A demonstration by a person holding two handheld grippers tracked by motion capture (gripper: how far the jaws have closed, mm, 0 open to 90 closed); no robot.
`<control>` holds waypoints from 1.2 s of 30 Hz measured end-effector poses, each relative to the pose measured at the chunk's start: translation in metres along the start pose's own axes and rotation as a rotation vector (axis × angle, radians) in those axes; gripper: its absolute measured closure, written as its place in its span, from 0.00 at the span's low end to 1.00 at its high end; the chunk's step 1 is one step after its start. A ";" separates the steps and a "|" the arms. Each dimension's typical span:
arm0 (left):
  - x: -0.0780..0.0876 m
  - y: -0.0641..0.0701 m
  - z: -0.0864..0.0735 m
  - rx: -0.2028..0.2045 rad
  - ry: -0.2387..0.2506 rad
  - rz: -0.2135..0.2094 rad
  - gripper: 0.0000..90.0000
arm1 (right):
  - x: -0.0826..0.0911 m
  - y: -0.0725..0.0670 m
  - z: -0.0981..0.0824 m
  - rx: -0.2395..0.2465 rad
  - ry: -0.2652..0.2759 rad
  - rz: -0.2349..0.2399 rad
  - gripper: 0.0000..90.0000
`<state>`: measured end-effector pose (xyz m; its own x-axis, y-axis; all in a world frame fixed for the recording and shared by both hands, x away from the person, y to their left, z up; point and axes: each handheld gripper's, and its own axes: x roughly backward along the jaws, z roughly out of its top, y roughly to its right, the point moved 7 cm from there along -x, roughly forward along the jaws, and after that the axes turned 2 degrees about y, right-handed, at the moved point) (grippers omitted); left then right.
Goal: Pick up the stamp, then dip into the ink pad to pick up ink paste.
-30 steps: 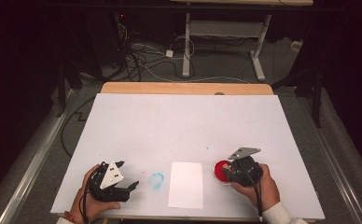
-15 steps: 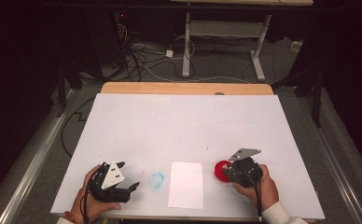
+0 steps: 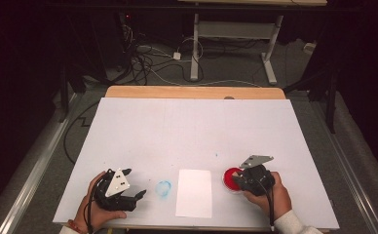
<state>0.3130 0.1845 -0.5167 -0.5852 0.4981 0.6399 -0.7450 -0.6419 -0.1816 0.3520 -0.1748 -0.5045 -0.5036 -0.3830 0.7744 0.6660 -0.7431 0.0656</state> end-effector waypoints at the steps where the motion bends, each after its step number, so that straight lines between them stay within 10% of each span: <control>1: 0.000 0.000 0.000 0.000 -0.001 -0.001 0.18 | 0.000 0.000 0.000 0.002 -0.002 -0.004 0.85; 27: -0.002 0.000 -0.003 -0.002 -0.013 -0.006 0.18 | 0.001 -0.002 0.001 0.055 0.001 -0.017 0.85; 36: 0.000 -0.002 -0.004 0.003 -0.010 0.004 0.18 | 0.029 0.004 0.015 0.062 0.111 -0.010 0.85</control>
<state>0.3131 0.1882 -0.5192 -0.5846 0.4900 0.6467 -0.7421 -0.6452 -0.1820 0.3482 -0.1803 -0.4724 -0.5658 -0.4363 0.6996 0.6916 -0.7132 0.1145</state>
